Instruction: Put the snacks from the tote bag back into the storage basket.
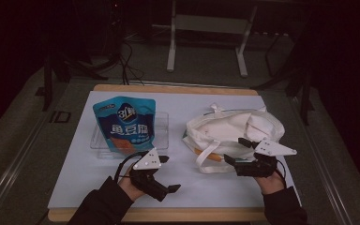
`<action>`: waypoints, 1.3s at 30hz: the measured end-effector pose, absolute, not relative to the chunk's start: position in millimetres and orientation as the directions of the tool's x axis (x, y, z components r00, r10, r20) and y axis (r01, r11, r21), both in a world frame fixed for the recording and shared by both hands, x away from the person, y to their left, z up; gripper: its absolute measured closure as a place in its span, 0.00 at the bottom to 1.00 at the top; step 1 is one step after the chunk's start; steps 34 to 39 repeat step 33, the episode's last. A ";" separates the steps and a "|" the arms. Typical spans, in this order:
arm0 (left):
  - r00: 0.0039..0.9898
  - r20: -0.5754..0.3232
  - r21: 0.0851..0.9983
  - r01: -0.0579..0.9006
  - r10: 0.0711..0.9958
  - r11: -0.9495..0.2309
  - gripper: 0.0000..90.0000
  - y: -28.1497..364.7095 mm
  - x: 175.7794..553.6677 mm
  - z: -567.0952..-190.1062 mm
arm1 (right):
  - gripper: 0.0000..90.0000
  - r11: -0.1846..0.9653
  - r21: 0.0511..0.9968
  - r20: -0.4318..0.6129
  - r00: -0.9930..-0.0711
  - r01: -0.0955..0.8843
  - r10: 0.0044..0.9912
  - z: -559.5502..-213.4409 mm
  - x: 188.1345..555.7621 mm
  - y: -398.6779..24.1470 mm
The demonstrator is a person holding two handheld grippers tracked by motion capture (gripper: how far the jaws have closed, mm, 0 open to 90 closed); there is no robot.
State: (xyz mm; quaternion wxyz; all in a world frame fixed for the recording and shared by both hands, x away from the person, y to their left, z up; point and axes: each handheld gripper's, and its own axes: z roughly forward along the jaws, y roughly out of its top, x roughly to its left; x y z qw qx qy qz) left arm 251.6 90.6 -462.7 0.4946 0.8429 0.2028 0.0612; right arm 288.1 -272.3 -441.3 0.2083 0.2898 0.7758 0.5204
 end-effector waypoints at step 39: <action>0.902 -0.080 0.864 0.275 0.424 -0.421 0.02 99.2 246.7 -471.5 | 0.17 0.271 0.939 -0.019 -0.756 0.210 0.654 -441.7 285.7 -269.0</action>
